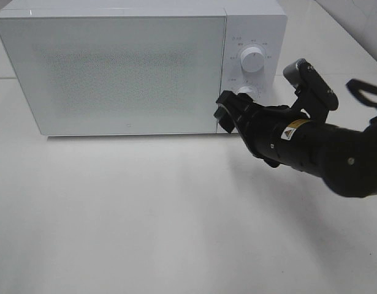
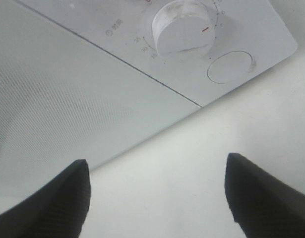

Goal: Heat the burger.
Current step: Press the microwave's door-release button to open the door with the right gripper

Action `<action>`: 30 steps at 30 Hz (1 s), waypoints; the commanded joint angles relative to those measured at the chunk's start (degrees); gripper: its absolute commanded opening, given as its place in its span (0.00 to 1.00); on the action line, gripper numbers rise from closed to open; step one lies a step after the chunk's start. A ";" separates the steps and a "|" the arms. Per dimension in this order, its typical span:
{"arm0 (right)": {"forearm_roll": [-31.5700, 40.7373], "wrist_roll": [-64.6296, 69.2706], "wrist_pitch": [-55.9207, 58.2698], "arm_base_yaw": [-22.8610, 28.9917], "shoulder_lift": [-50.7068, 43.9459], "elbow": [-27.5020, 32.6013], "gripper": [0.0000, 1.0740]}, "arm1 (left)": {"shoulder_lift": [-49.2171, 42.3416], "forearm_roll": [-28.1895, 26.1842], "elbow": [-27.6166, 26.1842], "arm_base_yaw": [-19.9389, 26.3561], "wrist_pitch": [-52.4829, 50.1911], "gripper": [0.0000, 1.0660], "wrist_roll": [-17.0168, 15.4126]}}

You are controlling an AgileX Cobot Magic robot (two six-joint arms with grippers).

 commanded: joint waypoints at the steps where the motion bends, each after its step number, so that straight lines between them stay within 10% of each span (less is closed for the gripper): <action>1: -5.73 -9.68 13.01 -3.95 -5.10 -0.29 0.68 | -1.55 -0.52 0.23 -0.06 -0.69 0.82 -0.23; 14: -30.77 -17.82 69.96 -11.52 -23.55 -12.95 0.68 | -1.55 -0.52 0.23 -0.06 -0.69 0.82 -0.23; 30: -30.65 -24.06 88.92 -11.52 -50.48 -13.24 0.74 | -1.55 -0.52 0.23 -0.06 -0.69 0.82 -0.23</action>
